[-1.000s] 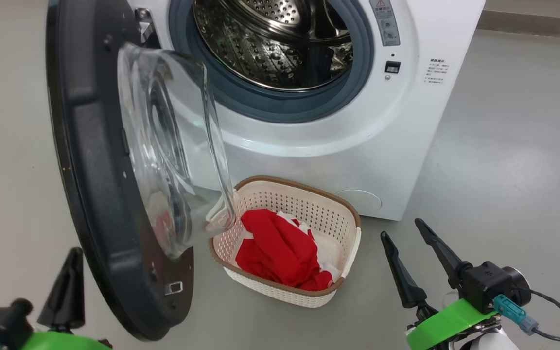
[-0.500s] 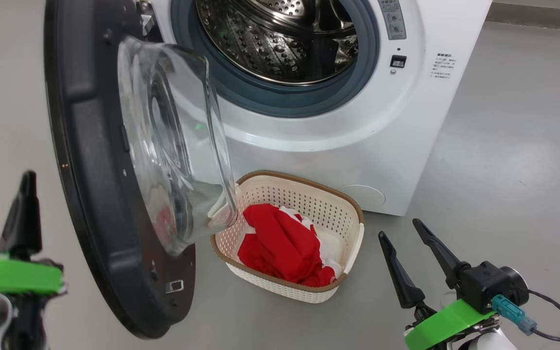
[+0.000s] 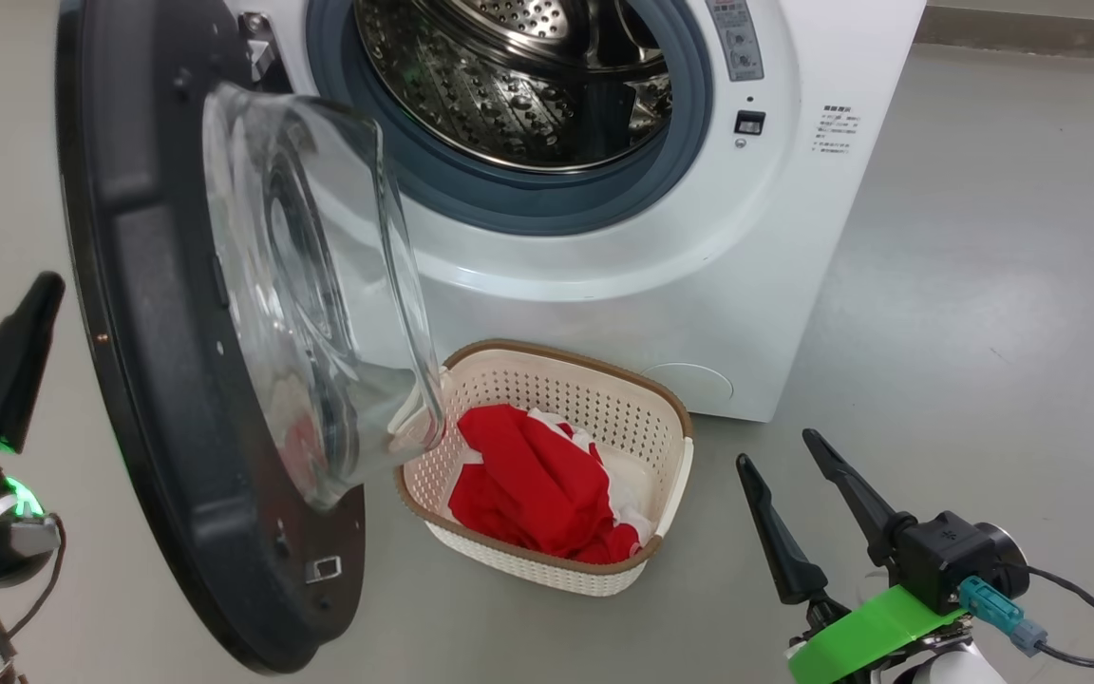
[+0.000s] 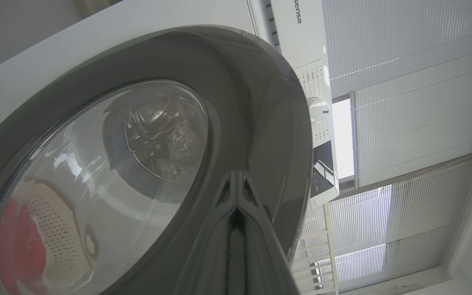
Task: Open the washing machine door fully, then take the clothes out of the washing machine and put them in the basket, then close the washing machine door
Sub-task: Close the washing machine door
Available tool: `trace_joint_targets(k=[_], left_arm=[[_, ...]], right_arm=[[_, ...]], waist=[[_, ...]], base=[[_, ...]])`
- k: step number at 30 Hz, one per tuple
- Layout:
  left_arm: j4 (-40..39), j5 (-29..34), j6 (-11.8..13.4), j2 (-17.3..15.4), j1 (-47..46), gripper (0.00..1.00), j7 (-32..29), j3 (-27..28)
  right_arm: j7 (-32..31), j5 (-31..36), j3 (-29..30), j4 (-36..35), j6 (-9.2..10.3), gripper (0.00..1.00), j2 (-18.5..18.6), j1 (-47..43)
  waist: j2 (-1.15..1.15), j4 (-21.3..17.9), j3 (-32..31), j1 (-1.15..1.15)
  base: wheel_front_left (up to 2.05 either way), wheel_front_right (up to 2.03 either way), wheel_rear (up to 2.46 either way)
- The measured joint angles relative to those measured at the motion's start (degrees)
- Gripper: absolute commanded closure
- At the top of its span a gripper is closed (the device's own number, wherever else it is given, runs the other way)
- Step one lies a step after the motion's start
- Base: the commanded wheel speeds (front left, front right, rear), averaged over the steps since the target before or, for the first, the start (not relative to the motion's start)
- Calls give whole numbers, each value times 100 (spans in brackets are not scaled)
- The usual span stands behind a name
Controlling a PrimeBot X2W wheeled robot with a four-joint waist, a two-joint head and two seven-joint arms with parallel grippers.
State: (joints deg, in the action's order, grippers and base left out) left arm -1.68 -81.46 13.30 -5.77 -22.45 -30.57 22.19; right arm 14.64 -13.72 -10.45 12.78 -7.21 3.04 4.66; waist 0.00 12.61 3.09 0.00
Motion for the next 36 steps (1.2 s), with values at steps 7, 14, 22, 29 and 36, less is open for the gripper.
trace_joint_targets(k=[7, 14, 22, 29, 36], left_arm=[[-447, -391, 347, -35, 19, 100, -598, -3], [-666, -405, 369, -71, 152, 100, -733, -40], [-595, -376, 390, -34, 163, 100, -722, -164], [-545, -449, 377, 148, 161, 100, -689, -301], [-426, -514, 320, 297, 157, 100, -556, -476]], right_arm=[[-1, 0, -53, 5, 0, 0, 0, 0], [0, -14, -103, 21, 0, 0, 1, 0], [0, -85, -116, 25, 0, 0, 0, 1], [0, -149, -109, 55, 0, 0, 1, 3], [0, -149, -115, 69, 0, 0, 0, 21]], waist=[[0, -45, 11, 0], [0, -96, 25, 0], [0, -191, 73, 0], [0, -318, 96, 0], [0, -487, 132, 0]], base=[[0, 0, 0], [0, 0, 0], [0, 0, 0], [0, 0, 0], [0, 0, 0]])
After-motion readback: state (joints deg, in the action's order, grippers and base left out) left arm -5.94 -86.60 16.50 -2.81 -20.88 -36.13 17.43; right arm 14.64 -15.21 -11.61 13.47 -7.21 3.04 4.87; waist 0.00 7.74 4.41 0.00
